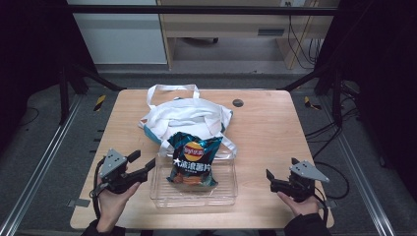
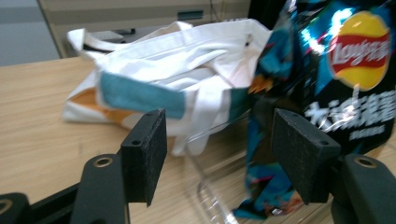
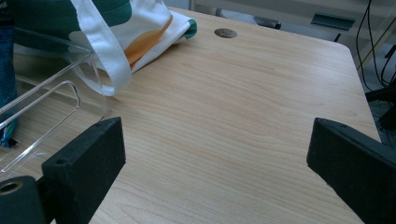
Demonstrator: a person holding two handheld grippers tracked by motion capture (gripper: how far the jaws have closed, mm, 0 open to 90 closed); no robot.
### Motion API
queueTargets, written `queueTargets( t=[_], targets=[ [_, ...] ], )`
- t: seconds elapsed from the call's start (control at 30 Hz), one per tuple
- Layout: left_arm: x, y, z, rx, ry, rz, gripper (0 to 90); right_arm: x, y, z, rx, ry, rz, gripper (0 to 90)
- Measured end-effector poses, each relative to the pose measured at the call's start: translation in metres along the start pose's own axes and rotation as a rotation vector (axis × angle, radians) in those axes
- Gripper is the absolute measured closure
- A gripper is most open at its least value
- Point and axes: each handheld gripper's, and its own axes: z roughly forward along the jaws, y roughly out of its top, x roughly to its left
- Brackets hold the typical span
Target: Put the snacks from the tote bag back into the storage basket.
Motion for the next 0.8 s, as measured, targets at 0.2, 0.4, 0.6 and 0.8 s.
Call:
queueTargets(
  t=[0.2, 0.4, 0.6, 0.8],
  targets=[
    [0.017, -0.020, -0.001, 0.010, 0.066, -0.014, 36.4, 0.000, 0.000, 0.000, 0.005, -0.006, 0.000, 4.6],
    [0.034, -0.032, 0.009, 0.072, 0.126, -0.013, 37.0, 0.000, -0.001, 0.002, 0.015, -0.010, 0.001, 4.6],
    [0.047, -0.035, 0.013, 0.090, 0.143, -0.050, 36.5, -0.001, -0.002, 0.004, 0.028, -0.018, -0.001, 4.7],
    [0.049, -0.037, 0.021, 0.115, 0.142, -0.038, 35.6, -0.004, -0.003, 0.006, 0.037, -0.027, 0.003, 4.6]
  ],
)
